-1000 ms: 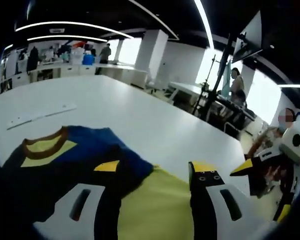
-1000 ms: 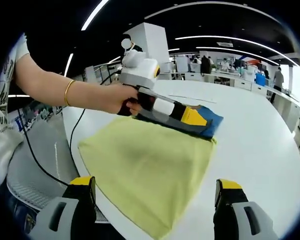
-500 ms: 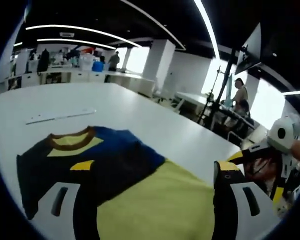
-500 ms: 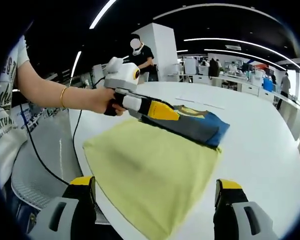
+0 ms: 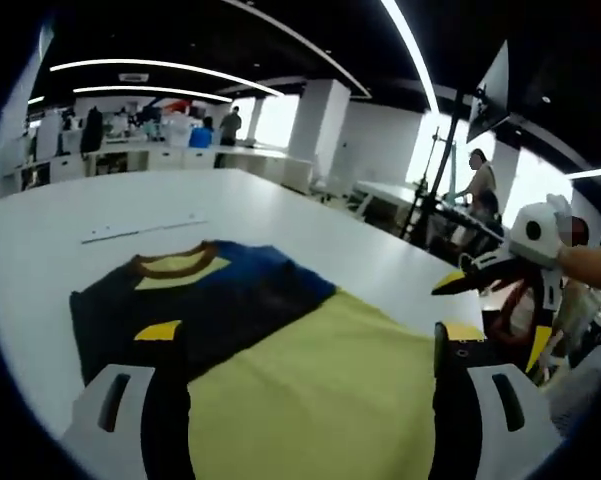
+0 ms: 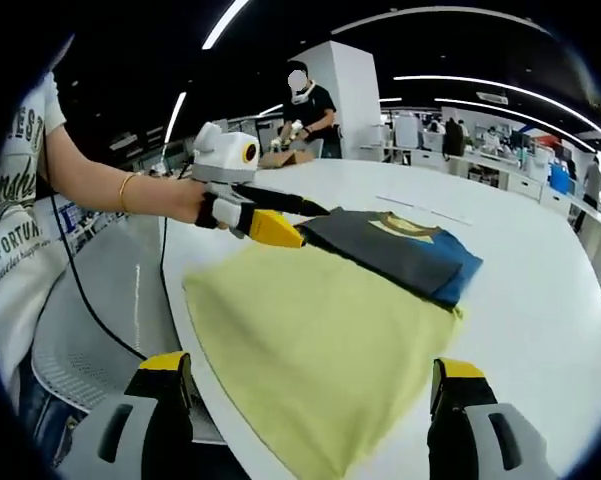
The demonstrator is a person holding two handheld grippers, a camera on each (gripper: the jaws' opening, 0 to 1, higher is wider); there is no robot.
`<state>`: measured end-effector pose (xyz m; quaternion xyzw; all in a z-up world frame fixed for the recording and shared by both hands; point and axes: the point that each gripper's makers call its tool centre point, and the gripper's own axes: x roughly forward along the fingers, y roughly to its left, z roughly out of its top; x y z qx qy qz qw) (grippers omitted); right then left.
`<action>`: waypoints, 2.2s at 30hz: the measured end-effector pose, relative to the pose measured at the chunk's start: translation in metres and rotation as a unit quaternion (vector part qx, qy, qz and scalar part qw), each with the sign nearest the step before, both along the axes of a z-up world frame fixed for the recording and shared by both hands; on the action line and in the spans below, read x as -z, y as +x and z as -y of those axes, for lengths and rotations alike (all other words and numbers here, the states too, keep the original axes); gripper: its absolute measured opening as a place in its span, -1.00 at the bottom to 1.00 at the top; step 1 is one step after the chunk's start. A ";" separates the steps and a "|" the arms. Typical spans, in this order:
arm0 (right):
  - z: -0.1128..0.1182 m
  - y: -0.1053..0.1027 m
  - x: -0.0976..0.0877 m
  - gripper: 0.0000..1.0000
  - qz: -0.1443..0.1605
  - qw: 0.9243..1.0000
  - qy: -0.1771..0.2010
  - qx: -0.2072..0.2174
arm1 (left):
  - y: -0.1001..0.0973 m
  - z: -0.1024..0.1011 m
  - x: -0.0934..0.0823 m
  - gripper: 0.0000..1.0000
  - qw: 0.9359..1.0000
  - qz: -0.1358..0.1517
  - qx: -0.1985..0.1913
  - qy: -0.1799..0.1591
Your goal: Fold the garment on the visible template until the final outline fits inside the template.
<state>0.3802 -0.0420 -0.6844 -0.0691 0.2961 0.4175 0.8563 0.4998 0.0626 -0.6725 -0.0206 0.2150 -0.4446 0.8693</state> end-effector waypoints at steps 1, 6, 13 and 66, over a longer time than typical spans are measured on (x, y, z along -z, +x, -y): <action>-0.001 -0.001 0.000 0.98 0.000 1.000 -0.001 -0.002 | -0.004 -0.002 0.002 0.98 1.000 0.002 0.005 0.009; -0.005 -0.003 0.003 0.98 -0.003 1.000 -0.005 -0.010 | -0.021 -0.011 0.006 0.97 1.000 0.003 0.015 0.022; -0.005 -0.007 0.005 0.94 -0.004 1.000 -0.011 -0.018 | -0.041 -0.032 0.008 0.92 1.000 -0.005 0.010 0.023; 0.025 -0.045 0.053 -0.06 -0.034 0.992 -0.107 -0.056 | -0.151 -0.143 0.072 -0.22 0.970 -0.040 0.087 0.224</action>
